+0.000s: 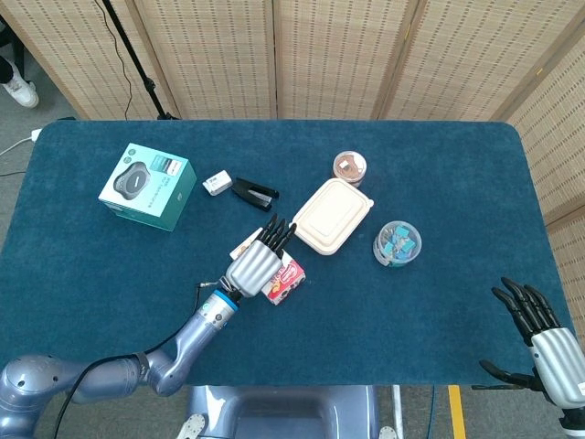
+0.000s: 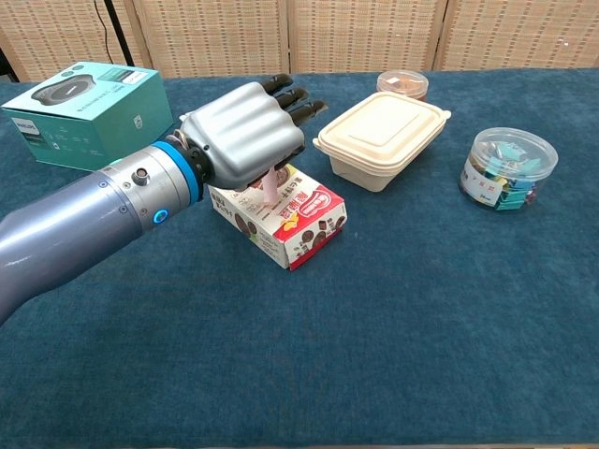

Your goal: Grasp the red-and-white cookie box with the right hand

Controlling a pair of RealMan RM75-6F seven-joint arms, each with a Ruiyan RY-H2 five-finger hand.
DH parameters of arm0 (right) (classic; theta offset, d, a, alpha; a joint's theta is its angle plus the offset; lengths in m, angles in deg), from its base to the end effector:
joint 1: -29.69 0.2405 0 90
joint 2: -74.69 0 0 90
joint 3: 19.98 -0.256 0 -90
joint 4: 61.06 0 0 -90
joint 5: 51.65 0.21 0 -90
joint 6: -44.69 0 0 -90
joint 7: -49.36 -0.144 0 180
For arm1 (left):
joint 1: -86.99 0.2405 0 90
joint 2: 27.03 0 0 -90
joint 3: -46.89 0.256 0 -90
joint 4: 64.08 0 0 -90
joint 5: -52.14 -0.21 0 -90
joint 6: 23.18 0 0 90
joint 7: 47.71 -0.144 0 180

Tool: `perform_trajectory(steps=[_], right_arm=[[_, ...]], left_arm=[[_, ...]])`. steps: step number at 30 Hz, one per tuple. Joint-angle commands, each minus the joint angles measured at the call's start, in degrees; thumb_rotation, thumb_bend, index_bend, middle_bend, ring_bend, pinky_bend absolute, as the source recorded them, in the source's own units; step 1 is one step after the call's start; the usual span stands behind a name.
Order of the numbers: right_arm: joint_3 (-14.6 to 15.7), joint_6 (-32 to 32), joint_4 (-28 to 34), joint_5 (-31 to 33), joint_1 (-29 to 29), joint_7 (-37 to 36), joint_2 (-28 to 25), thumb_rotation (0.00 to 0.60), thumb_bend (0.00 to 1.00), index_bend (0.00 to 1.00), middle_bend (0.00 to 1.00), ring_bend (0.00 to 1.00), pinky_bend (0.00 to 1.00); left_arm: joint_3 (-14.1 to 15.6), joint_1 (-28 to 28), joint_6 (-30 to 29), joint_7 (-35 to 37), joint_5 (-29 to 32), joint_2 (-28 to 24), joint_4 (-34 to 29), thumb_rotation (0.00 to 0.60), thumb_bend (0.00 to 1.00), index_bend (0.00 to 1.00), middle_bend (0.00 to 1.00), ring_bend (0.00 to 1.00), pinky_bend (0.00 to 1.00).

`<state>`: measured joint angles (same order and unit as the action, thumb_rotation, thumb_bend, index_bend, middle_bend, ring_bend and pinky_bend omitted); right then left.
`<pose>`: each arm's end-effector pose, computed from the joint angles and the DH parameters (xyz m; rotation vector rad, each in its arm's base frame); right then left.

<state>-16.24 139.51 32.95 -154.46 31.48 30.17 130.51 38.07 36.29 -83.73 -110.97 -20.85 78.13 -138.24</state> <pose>-0.2845 -0.1358 0.1900 1.5130 -1.0064 1.2104 -0.0628 0.3268 -0.0861 -2.0055 0.0589 -0.6993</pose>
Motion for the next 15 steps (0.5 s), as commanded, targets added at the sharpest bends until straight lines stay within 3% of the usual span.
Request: perform_trajectory(steps=[1,9,15], right_arm=[[-0.02,0.11,-0.02,0.04,-0.05,-0.08,-0.02,0.600,0.00,0.00,0.00,0.00,0.00],[0.03,0.00,-0.07,0.05,-0.05,0.09,-0.06,0.600,0.00,0.00,0.00,0.00,0.00],[0.08,-0.46,-0.06,-0.07,0.11,0.90,0.24,0.600,0.00,0.00,0.00,0.00,0.00]], left_arm=[[-0.05,0.09,-0.20,-0.52,0.56,-0.23,-0.52,0.600,0.49,0.42,0.00,0.00,0.00],[-0.13,0.61,-2.69,-1.87,0.42,-1.64,-3.46,0.600,0.38,0.21,0.00,0.00,0.00],[-1.21,3.81,-8.22,4.74,-1.78,-7.66,-12.74,0.600,0.26,0.06,0.00,0.00,0.00]])
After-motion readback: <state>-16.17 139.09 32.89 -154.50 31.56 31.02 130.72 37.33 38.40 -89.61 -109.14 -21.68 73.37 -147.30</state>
